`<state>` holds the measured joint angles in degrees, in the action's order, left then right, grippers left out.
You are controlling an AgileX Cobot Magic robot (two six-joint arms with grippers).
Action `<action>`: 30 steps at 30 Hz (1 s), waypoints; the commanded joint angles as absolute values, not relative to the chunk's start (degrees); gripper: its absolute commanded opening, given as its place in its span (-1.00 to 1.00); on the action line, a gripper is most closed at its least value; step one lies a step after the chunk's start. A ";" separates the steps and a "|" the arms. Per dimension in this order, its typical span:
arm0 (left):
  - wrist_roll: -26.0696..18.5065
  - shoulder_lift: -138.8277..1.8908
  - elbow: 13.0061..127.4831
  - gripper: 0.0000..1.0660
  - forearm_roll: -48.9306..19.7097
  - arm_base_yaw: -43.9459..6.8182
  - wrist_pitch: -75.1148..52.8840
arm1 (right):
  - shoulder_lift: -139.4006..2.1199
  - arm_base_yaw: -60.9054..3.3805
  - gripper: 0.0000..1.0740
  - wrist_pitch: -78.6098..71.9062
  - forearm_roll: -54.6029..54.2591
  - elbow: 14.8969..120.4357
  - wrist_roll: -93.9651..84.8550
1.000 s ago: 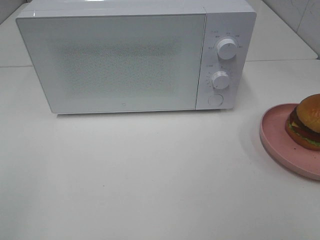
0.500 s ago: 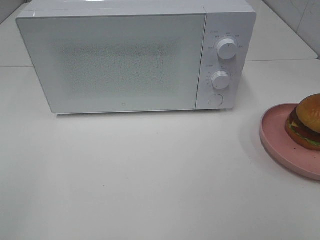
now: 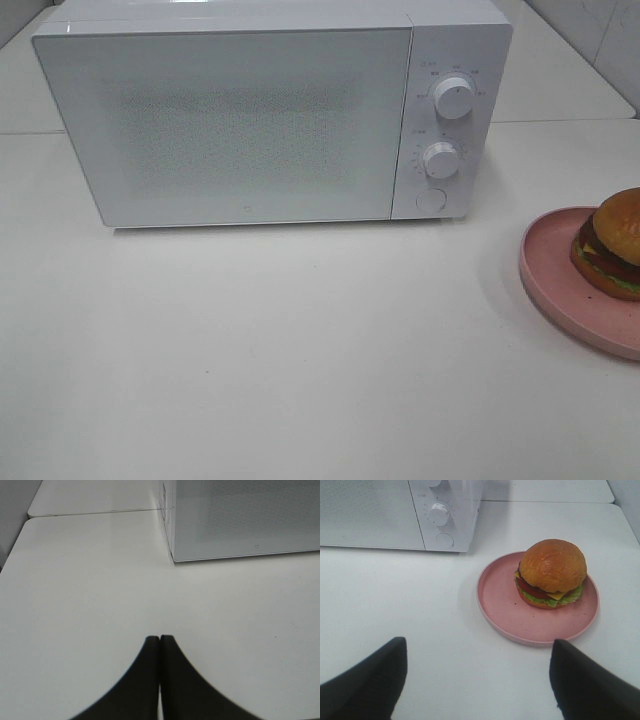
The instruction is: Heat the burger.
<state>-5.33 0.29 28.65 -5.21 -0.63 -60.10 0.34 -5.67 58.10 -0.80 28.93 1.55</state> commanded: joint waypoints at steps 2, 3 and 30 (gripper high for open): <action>-5.56 1.78 28.48 -1.00 -5.61 -0.69 -59.42 | 1.72 -2.46 0.42 57.41 -1.03 28.88 1.43; -5.56 1.78 28.48 -1.00 -5.61 -0.69 -59.42 | 1.72 0.23 0.42 57.41 -1.03 28.88 1.55; -5.56 1.72 28.48 -1.00 -5.61 -0.74 -59.42 | 1.72 0.52 0.42 57.41 -1.03 28.88 1.55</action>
<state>-5.33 0.29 28.65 -5.21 -0.57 -60.10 0.34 0.52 58.10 -0.80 28.93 1.55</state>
